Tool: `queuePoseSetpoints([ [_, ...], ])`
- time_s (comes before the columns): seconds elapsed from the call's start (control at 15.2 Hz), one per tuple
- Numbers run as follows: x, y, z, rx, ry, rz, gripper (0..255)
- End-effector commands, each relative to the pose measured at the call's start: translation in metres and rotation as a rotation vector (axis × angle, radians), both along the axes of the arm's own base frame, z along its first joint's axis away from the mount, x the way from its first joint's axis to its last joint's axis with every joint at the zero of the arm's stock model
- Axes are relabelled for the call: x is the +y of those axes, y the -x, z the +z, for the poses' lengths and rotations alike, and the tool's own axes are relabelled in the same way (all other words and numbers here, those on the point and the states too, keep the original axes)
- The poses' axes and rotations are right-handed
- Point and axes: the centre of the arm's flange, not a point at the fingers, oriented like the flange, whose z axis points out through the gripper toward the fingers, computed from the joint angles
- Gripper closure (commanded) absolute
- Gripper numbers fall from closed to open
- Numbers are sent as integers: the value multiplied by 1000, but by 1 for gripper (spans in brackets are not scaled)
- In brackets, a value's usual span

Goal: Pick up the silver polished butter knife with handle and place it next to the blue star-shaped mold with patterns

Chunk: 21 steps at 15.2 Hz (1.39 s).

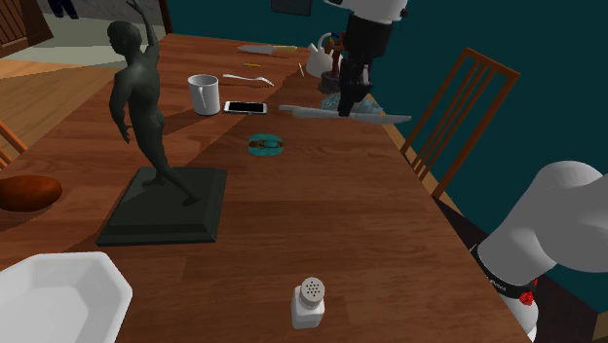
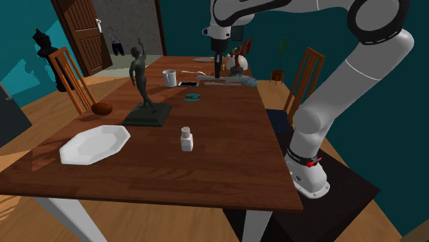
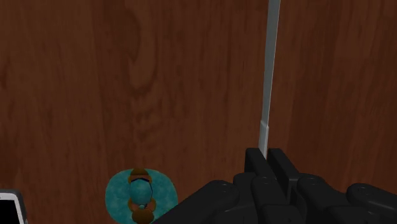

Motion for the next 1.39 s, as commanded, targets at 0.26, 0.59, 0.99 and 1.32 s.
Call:
queuePoseSetpoints([
  [0.26,-81,-12,1,0,0,2,255],
  [0.59,-146,-20,1,0,0,2,255],
  [0.99,-180,-24,-20,0,0,2,255],
  [1.32,-180,-24,-46,0,0,2,255],
])
